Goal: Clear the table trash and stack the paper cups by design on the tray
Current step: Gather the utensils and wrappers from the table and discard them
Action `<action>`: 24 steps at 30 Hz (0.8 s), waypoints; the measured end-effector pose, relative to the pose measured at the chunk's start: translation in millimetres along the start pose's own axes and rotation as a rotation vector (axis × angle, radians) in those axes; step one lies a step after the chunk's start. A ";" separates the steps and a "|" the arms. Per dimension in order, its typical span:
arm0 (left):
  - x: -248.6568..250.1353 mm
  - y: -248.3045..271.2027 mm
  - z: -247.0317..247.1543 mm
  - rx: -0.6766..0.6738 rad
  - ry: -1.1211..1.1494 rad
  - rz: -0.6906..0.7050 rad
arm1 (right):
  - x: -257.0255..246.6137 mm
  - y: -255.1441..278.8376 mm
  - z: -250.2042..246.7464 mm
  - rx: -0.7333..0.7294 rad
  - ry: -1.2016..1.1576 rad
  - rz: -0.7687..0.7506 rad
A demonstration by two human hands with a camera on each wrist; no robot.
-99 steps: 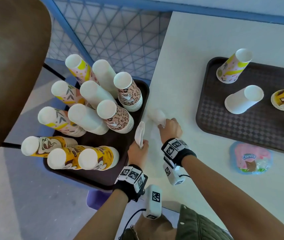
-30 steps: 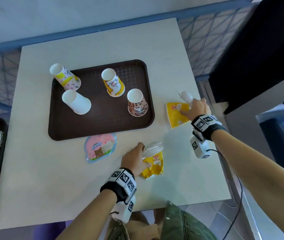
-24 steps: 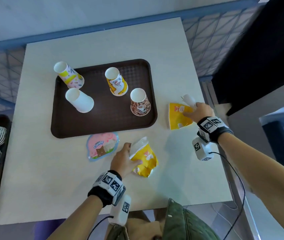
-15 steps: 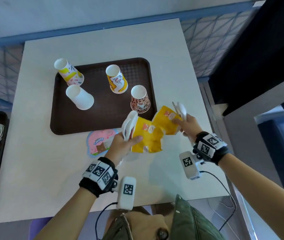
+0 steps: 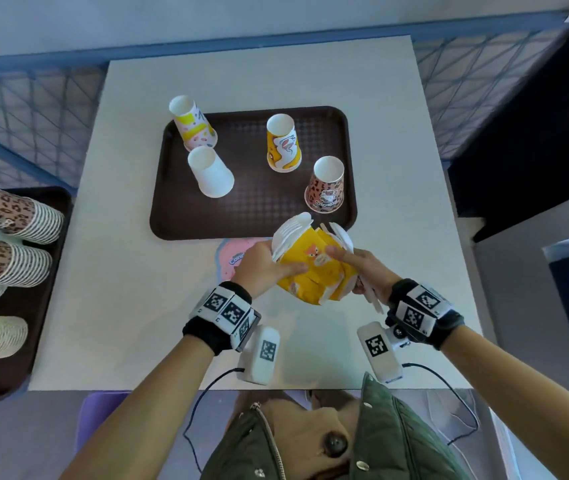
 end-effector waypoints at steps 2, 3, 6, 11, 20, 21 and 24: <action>-6.5 0.8 -1.4 -0.006 -0.031 -0.005 | 3.6 -2.2 7.4 0.029 0.031 -0.010; -9.6 0.8 -2.5 -0.004 -0.046 -0.013 | 5.8 -3.6 10.2 0.045 0.031 -0.011; -23.9 -0.4 -12.2 0.091 -0.051 -0.047 | 11.6 -5.4 20.1 0.083 0.028 -0.006; -67.0 -0.6 -50.0 0.389 -0.081 -0.199 | 20.6 -5.3 18.4 0.238 0.024 -0.004; -99.9 -4.1 -51.1 0.323 -0.379 -0.306 | 39.3 8.5 6.6 0.417 -0.021 -0.024; -98.9 -4.9 -48.4 0.319 -0.373 -0.297 | 40.3 11.3 6.4 0.435 -0.040 -0.032; -99.3 -6.1 -43.4 0.271 -0.380 -0.295 | 45.2 19.9 6.0 0.497 -0.066 -0.049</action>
Point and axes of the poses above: each hand's wrist, its own y-axis away from the middle knuckle, its own z-axis out of the palm, x = y × z, the point moved 7 cm from there along -y, towards the middle knuckle, and after that the axes turned 12 degrees about -y, right-handed, at the moved point
